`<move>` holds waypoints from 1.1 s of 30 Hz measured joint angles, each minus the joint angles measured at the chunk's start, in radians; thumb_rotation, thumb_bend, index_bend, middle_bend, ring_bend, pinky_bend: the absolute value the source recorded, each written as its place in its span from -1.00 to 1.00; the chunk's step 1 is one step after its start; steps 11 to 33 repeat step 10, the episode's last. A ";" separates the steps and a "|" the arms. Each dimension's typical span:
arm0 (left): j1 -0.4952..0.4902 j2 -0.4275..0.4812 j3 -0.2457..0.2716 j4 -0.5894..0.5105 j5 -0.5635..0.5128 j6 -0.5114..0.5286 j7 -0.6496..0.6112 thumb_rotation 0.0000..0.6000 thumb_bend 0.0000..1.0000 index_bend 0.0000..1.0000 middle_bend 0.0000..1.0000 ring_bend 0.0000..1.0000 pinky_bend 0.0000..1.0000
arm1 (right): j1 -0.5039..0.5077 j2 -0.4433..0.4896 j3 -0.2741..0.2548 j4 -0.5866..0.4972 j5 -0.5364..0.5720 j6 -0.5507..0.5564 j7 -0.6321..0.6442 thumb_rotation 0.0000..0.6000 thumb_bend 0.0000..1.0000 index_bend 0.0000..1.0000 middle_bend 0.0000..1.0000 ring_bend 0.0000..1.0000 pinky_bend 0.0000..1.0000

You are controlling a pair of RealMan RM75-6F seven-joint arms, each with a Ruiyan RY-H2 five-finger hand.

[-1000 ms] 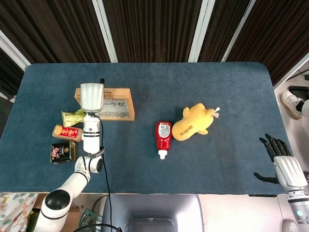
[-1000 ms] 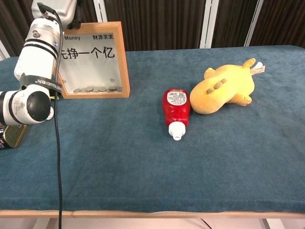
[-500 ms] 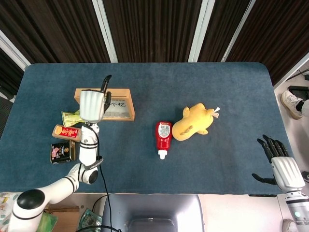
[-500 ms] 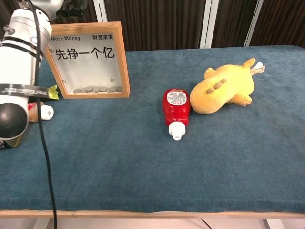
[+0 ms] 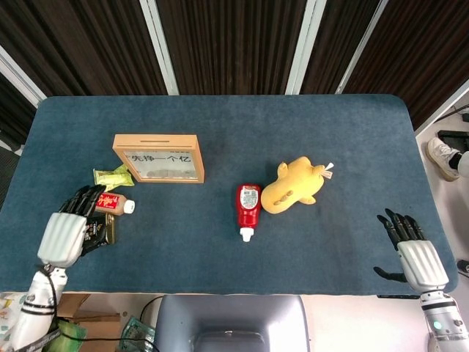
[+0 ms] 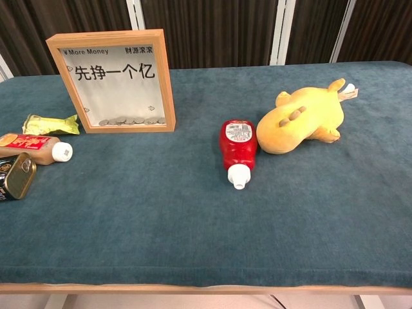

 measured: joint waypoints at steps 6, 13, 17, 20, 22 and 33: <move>0.212 -0.014 0.072 0.193 0.055 0.075 -0.100 1.00 -0.19 -1.00 -1.00 -1.00 -0.99 | -0.003 -0.025 -0.002 -0.007 -0.002 0.013 -0.055 1.00 -0.60 -1.00 -1.00 -1.00 -1.00; 0.281 -0.014 0.084 0.262 0.091 0.089 -0.146 1.00 -0.19 -1.00 -1.00 -1.00 -0.99 | -0.007 -0.033 -0.008 -0.006 -0.008 0.017 -0.073 1.00 -0.60 -1.00 -1.00 -1.00 -1.00; 0.281 -0.014 0.084 0.262 0.091 0.089 -0.146 1.00 -0.19 -1.00 -1.00 -1.00 -0.99 | -0.007 -0.033 -0.008 -0.006 -0.008 0.017 -0.073 1.00 -0.60 -1.00 -1.00 -1.00 -1.00; 0.281 -0.014 0.084 0.262 0.091 0.089 -0.146 1.00 -0.19 -1.00 -1.00 -1.00 -0.99 | -0.007 -0.033 -0.008 -0.006 -0.008 0.017 -0.073 1.00 -0.60 -1.00 -1.00 -1.00 -1.00; 0.281 -0.014 0.084 0.262 0.091 0.089 -0.146 1.00 -0.19 -1.00 -1.00 -1.00 -0.99 | -0.007 -0.033 -0.008 -0.006 -0.008 0.017 -0.073 1.00 -0.60 -1.00 -1.00 -1.00 -1.00; 0.281 -0.014 0.084 0.262 0.091 0.089 -0.146 1.00 -0.19 -1.00 -1.00 -1.00 -0.99 | -0.007 -0.033 -0.008 -0.006 -0.008 0.017 -0.073 1.00 -0.60 -1.00 -1.00 -1.00 -1.00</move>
